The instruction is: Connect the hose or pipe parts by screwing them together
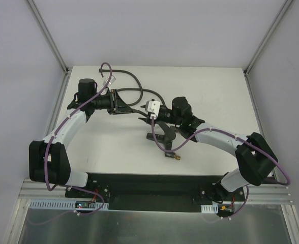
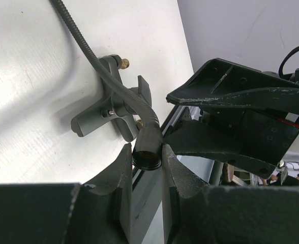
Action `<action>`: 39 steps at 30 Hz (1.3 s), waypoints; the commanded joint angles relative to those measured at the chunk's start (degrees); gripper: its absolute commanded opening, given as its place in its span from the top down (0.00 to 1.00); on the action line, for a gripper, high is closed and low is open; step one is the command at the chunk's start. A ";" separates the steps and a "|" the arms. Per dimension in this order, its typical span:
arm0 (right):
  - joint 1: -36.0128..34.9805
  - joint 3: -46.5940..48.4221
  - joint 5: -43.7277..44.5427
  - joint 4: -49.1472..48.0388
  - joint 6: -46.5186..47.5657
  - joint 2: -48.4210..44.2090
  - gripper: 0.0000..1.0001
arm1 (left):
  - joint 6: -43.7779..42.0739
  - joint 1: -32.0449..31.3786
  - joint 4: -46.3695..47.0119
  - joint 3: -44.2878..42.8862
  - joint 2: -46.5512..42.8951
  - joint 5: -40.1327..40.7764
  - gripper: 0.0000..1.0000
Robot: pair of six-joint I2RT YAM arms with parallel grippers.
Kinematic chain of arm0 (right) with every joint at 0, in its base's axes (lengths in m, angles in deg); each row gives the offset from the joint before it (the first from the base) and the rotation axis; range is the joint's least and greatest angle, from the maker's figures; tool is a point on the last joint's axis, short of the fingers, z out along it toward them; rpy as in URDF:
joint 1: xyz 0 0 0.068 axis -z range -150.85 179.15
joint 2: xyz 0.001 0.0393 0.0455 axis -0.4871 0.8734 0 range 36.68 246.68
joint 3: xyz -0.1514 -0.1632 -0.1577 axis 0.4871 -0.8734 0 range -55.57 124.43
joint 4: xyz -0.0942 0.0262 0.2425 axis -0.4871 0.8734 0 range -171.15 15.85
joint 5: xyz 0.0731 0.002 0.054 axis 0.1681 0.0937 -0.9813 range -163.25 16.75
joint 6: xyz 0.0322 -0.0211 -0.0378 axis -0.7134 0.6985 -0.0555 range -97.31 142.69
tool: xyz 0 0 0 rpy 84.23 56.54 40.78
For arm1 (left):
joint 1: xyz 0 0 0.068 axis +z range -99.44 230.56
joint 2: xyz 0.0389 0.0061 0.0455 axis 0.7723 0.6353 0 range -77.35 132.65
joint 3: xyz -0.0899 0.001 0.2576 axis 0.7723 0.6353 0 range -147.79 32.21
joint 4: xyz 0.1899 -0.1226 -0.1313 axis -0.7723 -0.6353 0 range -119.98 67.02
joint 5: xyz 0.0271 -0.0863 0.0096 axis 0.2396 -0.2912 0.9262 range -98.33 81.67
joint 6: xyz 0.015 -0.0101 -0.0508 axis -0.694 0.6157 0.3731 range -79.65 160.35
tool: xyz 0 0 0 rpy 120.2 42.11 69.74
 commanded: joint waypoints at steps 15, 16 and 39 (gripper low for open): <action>0.22 5.98 -7.42 -6.82 -5.17 3.34 0.48 | 0.07 0.06 1.42 -0.53 -1.87 -3.87 1.00; 0.13 6.33 -7.51 -6.82 -5.35 3.61 0.48 | 0.07 0.06 1.42 -0.54 -2.05 -3.78 1.00; 0.22 7.39 -8.21 -8.31 -6.58 6.34 0.60 | 0.51 -0.46 1.60 -0.97 -1.87 -4.13 1.00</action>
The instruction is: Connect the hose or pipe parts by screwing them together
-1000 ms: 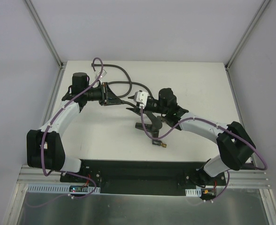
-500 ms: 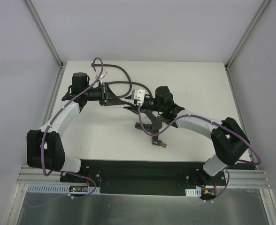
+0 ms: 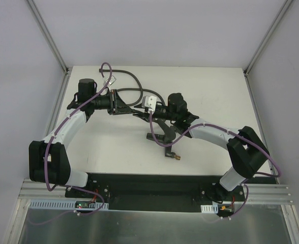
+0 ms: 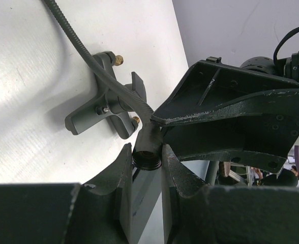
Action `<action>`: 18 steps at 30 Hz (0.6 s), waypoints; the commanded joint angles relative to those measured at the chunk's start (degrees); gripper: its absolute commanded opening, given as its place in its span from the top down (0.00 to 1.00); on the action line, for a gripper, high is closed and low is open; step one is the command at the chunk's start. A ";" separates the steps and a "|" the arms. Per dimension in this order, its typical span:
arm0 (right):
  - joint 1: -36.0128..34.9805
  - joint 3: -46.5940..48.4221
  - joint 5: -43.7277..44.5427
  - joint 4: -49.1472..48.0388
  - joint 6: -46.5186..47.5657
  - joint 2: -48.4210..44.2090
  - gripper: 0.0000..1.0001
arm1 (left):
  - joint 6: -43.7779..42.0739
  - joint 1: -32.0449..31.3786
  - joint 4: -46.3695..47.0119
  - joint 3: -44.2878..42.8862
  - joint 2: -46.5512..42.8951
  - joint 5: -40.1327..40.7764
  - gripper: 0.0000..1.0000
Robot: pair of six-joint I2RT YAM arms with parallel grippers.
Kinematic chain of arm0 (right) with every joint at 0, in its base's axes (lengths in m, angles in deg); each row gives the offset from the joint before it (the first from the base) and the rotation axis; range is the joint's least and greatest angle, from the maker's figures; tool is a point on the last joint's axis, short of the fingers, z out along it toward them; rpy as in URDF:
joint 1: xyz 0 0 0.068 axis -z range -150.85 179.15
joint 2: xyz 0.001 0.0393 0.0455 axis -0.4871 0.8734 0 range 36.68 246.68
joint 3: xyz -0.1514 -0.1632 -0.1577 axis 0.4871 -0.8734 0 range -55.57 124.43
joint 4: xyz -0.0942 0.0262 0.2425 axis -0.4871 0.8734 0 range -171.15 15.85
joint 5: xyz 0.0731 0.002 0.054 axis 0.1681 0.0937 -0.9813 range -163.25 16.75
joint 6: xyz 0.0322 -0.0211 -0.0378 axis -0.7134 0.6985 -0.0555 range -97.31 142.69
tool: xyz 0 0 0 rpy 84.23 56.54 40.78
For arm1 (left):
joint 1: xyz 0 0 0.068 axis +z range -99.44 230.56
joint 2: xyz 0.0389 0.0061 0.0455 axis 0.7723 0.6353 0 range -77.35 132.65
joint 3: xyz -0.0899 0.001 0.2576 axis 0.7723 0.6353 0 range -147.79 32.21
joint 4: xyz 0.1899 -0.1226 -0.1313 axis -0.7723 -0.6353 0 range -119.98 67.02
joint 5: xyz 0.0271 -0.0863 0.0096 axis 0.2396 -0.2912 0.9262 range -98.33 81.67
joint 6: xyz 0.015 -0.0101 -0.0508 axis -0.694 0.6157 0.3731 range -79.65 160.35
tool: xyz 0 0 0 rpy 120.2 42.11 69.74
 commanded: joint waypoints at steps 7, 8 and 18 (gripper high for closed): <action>0.22 3.00 -2.55 -2.56 -0.64 0.88 0.60 | 0.67 -0.44 1.68 -1.08 -2.27 -2.28 1.00; 0.22 3.00 -2.55 -2.47 -0.55 0.96 0.60 | 0.67 -0.44 1.68 -1.00 -2.27 -2.28 1.00; 0.13 3.35 -2.55 -2.47 -0.81 0.88 0.63 | 0.75 -0.62 1.77 -0.82 -2.27 -2.63 1.00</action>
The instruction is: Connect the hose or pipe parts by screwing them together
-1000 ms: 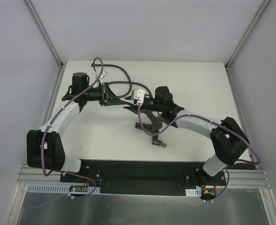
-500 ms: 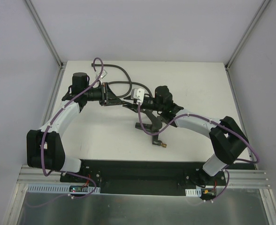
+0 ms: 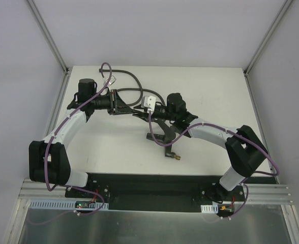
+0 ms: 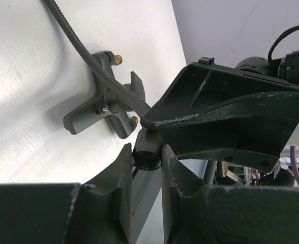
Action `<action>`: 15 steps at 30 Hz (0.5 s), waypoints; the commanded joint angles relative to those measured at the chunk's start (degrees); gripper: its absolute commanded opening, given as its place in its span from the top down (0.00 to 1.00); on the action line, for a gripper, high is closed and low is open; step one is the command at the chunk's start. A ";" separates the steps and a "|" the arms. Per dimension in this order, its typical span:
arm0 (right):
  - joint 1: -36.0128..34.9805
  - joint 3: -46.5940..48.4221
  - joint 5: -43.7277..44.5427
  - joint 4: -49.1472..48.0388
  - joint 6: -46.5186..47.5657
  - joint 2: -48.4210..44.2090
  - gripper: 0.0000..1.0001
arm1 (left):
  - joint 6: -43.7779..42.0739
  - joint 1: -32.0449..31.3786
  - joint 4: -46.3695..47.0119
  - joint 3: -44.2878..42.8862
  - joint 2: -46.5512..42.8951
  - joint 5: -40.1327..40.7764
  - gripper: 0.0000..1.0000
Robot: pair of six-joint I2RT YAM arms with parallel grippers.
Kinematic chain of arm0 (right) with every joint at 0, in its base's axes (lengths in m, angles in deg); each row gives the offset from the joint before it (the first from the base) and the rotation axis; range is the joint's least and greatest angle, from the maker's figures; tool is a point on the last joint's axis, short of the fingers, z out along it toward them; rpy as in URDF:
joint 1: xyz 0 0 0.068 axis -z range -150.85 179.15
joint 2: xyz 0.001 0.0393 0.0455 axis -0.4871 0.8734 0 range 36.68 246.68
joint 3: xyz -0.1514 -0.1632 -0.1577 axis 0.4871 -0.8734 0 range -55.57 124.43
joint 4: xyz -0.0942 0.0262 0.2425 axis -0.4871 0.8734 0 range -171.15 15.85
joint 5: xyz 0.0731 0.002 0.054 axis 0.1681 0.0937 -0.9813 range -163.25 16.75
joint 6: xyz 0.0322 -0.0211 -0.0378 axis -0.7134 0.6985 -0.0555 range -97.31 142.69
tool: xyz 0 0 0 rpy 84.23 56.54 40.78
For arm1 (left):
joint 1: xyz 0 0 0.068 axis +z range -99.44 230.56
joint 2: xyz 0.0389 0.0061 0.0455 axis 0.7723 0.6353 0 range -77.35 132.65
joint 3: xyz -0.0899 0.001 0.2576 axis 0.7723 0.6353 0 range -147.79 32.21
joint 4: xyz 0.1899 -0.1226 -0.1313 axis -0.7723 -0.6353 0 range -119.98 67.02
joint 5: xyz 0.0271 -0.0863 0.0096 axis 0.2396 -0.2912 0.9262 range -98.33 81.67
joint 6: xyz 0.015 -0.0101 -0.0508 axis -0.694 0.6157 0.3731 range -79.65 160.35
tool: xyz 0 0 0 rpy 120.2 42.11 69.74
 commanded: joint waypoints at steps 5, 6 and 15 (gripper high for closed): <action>0.13 3.20 -2.66 -2.14 -0.79 0.00 0.74 | 0.16 -0.57 1.86 -0.65 -2.44 -2.67 1.00; 0.13 3.28 -2.84 -2.05 -0.70 0.09 0.81 | 0.34 -0.57 1.95 -0.65 -2.44 -2.67 1.00; 0.04 3.81 -4.42 2.07 0.88 0.09 0.91 | 0.78 -0.57 2.12 -1.17 -2.79 -2.85 1.00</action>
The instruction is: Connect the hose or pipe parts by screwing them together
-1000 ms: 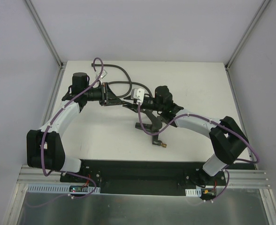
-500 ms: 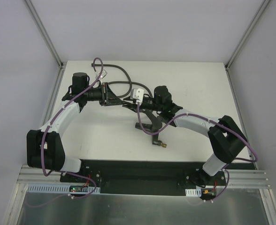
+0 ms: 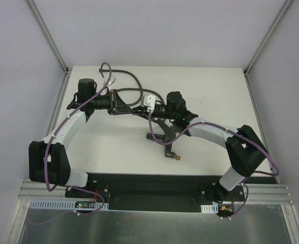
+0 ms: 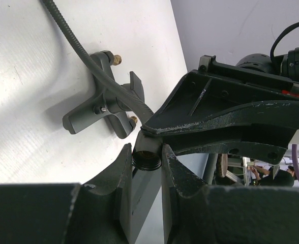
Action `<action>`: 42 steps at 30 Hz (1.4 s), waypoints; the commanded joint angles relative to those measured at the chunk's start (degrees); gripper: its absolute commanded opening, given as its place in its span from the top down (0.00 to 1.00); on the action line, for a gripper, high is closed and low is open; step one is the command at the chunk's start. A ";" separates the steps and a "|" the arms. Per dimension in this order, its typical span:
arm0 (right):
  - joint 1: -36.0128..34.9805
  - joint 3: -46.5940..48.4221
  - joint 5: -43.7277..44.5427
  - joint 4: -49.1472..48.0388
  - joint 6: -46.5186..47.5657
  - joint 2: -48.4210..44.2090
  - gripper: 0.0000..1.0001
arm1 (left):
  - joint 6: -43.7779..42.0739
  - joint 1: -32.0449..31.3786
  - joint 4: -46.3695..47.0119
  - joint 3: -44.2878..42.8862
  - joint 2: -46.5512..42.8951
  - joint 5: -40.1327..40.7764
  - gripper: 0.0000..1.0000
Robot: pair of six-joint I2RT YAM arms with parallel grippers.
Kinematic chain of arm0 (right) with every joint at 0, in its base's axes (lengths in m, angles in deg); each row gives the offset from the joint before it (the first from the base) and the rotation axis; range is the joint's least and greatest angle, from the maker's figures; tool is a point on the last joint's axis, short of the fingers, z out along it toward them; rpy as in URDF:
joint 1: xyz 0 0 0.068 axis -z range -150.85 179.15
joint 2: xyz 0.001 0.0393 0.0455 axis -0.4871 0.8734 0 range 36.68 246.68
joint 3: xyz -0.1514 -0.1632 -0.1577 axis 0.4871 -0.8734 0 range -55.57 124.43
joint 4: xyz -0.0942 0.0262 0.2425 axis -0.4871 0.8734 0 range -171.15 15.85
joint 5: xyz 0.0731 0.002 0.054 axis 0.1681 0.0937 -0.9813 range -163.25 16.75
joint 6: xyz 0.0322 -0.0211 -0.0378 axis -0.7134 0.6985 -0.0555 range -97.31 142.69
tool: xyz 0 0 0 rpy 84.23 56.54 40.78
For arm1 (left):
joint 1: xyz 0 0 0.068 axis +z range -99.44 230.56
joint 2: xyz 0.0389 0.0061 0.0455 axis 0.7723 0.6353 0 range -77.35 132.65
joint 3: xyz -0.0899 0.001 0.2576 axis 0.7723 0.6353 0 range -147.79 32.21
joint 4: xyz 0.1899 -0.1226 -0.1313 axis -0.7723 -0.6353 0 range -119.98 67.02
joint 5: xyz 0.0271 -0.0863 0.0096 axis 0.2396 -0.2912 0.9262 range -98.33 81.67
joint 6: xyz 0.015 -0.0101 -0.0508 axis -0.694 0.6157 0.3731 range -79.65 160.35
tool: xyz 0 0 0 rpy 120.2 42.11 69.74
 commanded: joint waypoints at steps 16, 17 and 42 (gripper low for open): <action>-0.15 2.43 -1.16 1.54 1.58 -0.46 0.69 | 0.41 -0.57 2.06 -1.08 -2.75 -3.29 1.00; -0.15 2.43 -1.16 1.62 1.58 -0.54 0.68 | 0.41 -0.57 2.06 -1.17 -2.75 -3.29 1.00; -0.15 2.08 -0.89 -1.89 -0.44 -1.25 0.66 | -0.73 -0.57 2.06 0.06 -1.52 -3.46 1.00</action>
